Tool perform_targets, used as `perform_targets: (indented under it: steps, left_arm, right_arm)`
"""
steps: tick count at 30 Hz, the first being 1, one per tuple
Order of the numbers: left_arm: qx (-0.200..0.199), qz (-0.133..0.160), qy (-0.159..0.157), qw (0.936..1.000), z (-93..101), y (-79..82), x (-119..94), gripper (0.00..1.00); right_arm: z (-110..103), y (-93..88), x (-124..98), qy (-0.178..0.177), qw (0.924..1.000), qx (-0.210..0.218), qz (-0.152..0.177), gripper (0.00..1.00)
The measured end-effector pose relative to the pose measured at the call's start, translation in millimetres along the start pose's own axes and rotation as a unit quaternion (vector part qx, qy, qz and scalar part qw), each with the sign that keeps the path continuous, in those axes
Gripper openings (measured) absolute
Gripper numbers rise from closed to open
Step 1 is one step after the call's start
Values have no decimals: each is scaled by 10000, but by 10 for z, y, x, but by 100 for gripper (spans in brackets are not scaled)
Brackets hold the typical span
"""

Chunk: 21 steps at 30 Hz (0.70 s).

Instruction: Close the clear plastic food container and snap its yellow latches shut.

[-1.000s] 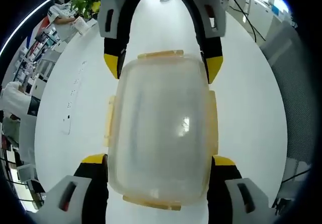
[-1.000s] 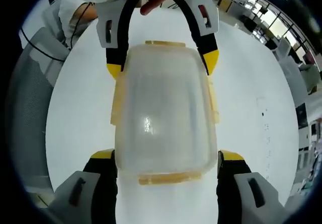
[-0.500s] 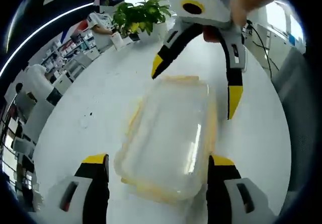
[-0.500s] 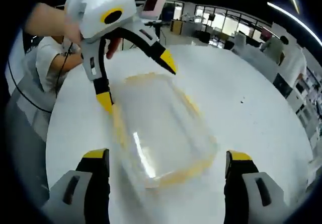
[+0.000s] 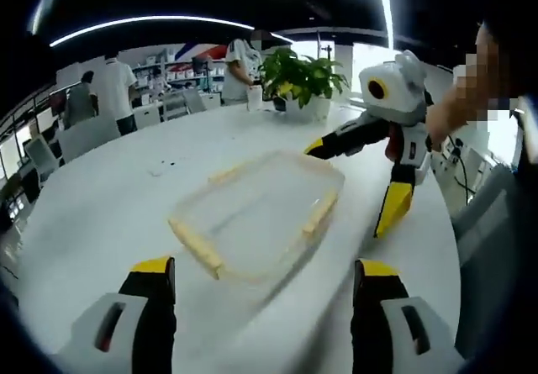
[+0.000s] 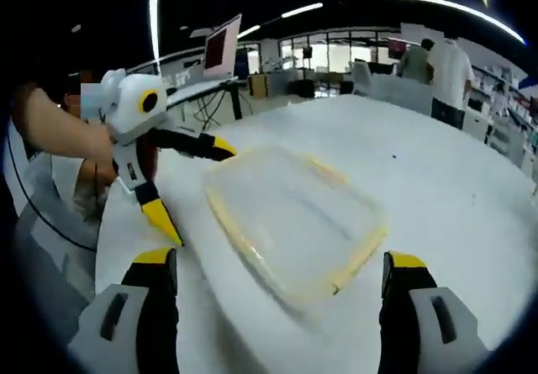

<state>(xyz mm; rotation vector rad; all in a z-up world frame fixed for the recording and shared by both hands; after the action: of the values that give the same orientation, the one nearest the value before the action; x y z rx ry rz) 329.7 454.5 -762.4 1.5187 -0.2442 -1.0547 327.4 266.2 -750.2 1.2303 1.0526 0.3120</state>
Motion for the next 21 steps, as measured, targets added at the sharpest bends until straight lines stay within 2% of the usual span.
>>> perform_targets:
  steps: [1,3,6,11,14,21]
  left_arm:
    - [-114,74,27,9999,10,-12,-9,89]
    - [-439,305,28,9986,19,-32,-21,93]
    - [-691,528,-16,9962,35,-49,-32,99]
    - [-751,529,-114,9957,93,-84,-69,99]
    - [-747,368,-102,9965,120,-146,-80,99]
    - [-1001,421,-135,9940,219,-155,-165,98]
  right_arm:
    - [-18,-10,-14,-40,9999,71,113,100]
    - [-48,-56,-24,-61,9998,173,84,100]
    - [-101,-53,-53,-119,9989,371,262,100]
    - [-158,-119,-124,-201,9987,359,303,100]
    - [-156,-149,-169,-283,9982,413,317,100]
    - [-197,-158,-294,-334,9973,543,376,100]
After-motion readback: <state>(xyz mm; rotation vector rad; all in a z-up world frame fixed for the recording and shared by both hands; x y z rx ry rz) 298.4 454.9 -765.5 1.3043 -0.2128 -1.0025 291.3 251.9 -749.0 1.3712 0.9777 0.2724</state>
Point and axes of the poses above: the point that each gripper's makers call its tool centre point, and the gripper's own axes: x roughly forward along the fingers, z roughly to its right, y roughly out of its top, the point moved 7 cm from there along -x, roughly backward along the fingers, and after that the axes turned 6 degrees about -x, right-handed, at the moved point
